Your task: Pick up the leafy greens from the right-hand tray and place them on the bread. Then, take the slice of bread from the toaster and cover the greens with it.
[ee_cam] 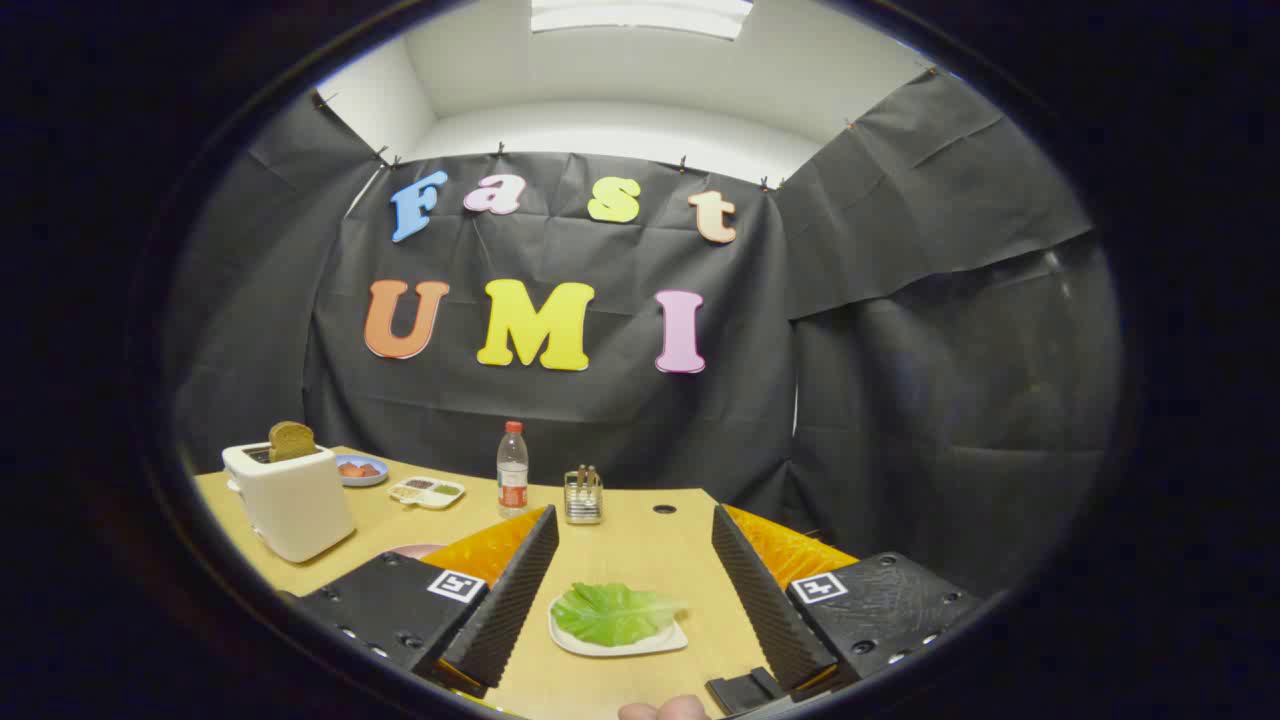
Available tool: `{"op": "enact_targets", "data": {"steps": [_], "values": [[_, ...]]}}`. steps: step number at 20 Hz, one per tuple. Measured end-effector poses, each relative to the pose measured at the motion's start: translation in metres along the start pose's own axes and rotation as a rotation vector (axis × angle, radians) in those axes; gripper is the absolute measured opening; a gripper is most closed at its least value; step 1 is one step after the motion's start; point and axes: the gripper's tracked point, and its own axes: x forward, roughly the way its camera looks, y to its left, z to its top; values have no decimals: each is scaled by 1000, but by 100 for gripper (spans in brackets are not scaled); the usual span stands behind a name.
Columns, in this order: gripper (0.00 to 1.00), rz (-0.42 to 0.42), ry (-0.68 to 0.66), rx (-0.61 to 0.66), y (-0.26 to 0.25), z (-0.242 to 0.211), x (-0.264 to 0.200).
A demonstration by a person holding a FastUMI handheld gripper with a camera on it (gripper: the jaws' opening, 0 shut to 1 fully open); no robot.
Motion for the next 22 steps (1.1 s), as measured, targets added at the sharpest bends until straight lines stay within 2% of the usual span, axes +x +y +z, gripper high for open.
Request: {"op": "enact_targets", "data": {"steps": [17, 22], "values": [[95, -9, 2, -10, -3, 0, 5], [95, 8, 47, 42, -6, -13, 15]]}}
